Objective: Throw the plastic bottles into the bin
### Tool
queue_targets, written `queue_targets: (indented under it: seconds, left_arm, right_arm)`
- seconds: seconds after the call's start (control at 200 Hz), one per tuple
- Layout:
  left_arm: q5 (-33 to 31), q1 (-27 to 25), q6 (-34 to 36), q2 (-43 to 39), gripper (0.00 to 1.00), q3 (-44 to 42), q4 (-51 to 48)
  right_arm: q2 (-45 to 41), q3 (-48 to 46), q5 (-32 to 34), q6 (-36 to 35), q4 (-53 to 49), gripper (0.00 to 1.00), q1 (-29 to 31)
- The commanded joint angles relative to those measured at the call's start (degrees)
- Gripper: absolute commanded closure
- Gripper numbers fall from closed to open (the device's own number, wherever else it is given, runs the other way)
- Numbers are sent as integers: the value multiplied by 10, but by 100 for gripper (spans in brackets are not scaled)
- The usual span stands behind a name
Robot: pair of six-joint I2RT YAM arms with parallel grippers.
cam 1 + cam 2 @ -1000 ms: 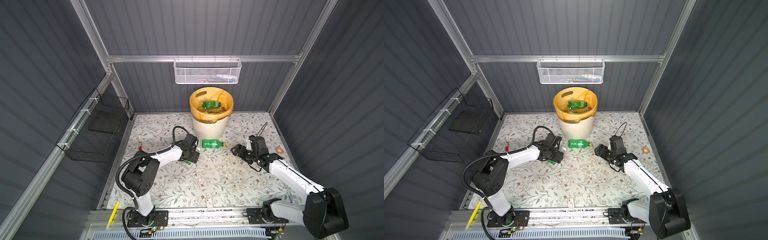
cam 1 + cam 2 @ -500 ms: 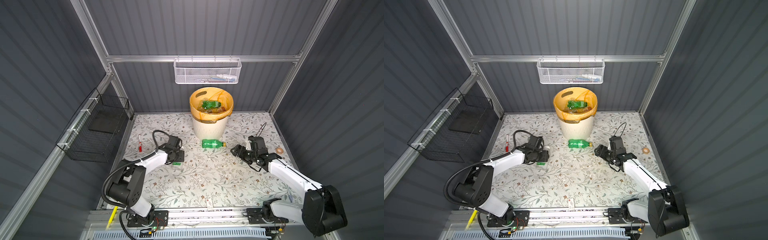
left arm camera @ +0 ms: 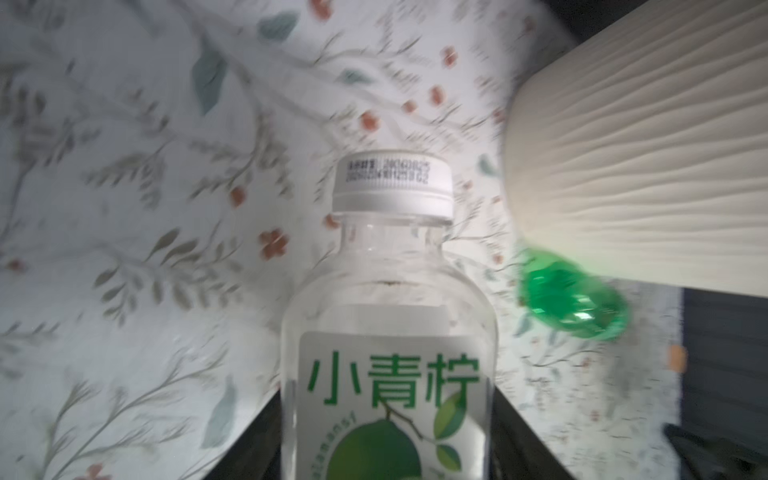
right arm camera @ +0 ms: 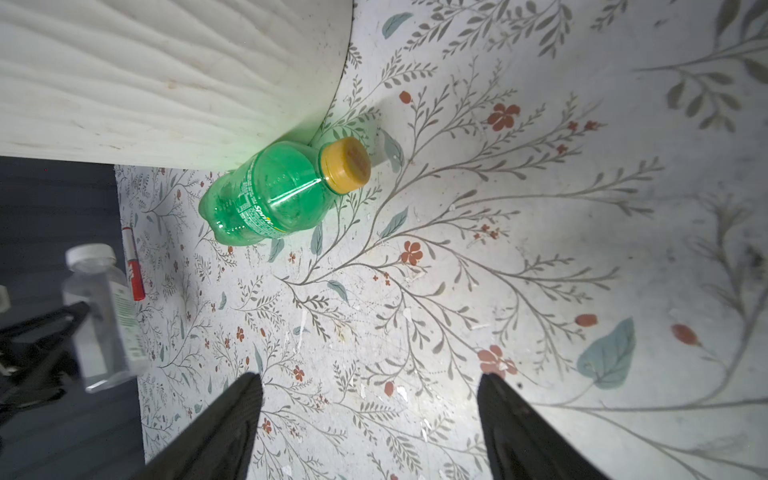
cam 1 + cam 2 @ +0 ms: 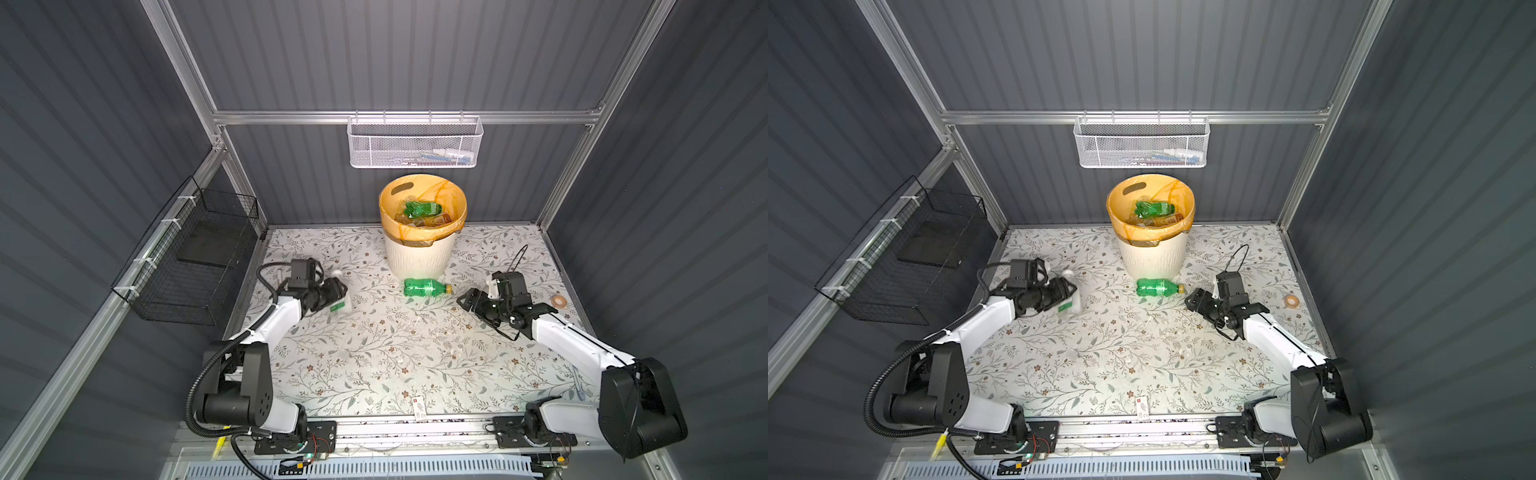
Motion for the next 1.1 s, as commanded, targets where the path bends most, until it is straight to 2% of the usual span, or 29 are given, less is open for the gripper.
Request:
queue_targets:
  seconds: [0.0,0.05,0.105,0.125,0.225,0.295,0.475,0.72,0.8,0.865,0.926,0.971,1.096]
  left_arm:
    - [72,-27,-16,7,43,237,45]
    - [75,-56,3,37,36,356,25]
    - [83,-80,14,80,8,472,4]
    - [91,-86,13,97,1,507,4]
    - [112,-94,-4,186,0,644,-26]
    - [121,-94,0,223,0,684,-47]
    - [70,-77,2,183,0,591,-14]
    - [66,-19,3,88,0,449,1]
    - [46,1,33,48,0,388,-17]
    - [22,16,67,20,0,342,-46]
    - [18,33,93,-2,0,301,-72]
    - [-9,44,109,-18,0,266,-83]
    - [-32,68,138,-65,0,150,-86]
  right_arm:
    - [7,11,-16,14,18,17,-3]
    - [6,10,-15,16,20,17,-3]
    - [4,8,-14,17,21,17,-3]
    - [4,7,-13,19,22,17,-3]
    - [4,0,-14,26,30,16,-3]
    - [3,-5,-17,31,34,16,-3]
    - [1,1,-7,22,19,16,-3]
    - [19,64,11,-32,-38,15,-4]
    - [50,107,-5,-98,-73,14,-3]
    - [86,161,8,-180,-146,15,8]
    - [114,198,57,-248,-189,14,33]
    - [131,217,101,-292,-207,14,57]
    - [177,254,160,-402,-218,12,115]
